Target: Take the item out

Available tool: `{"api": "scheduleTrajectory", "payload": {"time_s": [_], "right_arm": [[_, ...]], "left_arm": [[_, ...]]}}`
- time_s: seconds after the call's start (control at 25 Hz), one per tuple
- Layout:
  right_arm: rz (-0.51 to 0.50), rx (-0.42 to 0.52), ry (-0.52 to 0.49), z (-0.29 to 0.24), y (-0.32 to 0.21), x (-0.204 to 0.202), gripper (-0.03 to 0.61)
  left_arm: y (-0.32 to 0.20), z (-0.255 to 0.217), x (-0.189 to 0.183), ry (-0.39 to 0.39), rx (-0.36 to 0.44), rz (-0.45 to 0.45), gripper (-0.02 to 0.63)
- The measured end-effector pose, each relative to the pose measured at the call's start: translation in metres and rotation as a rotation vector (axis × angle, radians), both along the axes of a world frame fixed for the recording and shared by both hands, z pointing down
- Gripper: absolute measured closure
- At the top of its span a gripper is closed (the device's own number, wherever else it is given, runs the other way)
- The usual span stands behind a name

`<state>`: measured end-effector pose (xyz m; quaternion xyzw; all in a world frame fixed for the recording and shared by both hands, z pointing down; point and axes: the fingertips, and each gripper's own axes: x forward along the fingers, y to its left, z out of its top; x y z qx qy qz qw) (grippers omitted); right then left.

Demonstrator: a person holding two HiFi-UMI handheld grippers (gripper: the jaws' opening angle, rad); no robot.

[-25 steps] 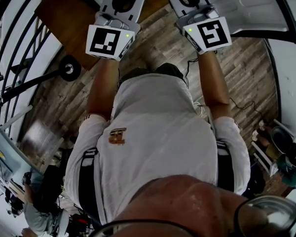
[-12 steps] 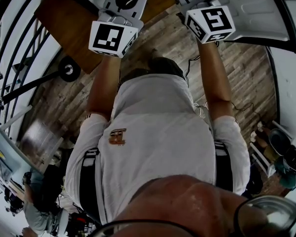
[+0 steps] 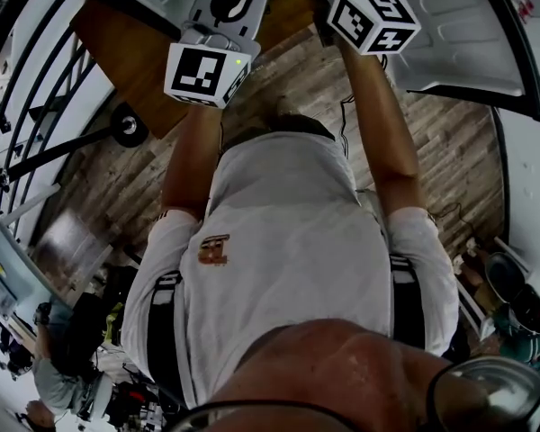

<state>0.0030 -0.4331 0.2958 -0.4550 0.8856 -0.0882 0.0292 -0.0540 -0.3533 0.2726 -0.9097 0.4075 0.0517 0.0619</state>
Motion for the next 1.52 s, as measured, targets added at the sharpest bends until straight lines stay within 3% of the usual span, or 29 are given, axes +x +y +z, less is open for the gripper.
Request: {"api": "scheduleTrajectory", "payload": {"time_s": [0.24, 0.32, 0.4, 1.0, 1.52], "right_arm": [[0.035, -0.117, -0.152, 0.017, -0.026, 0.014, 0.530], [0.038, -0.154, -0.192, 0.022, -0.032, 0.017, 0.437], [0.044, -0.185, -0.232, 0.028, -0.038, 0.019, 0.425], [0.124, -0.459, -0.671, 0.062, -0.082, 0.031, 0.423], [0.130, -0.607, -0.837, 0.082, -0.108, 0.019, 0.423]], "left_arm": [[-0.008, 0.007, 0.004, -0.003, -0.013, -0.024, 0.595], [-0.010, 0.009, 0.006, -0.004, -0.021, -0.031, 0.595], [-0.011, 0.012, 0.008, -0.004, -0.026, -0.036, 0.595], [-0.019, 0.016, 0.013, -0.017, -0.030, -0.068, 0.595], [-0.022, 0.019, 0.000, -0.038, -0.042, -0.110, 0.595]]}}
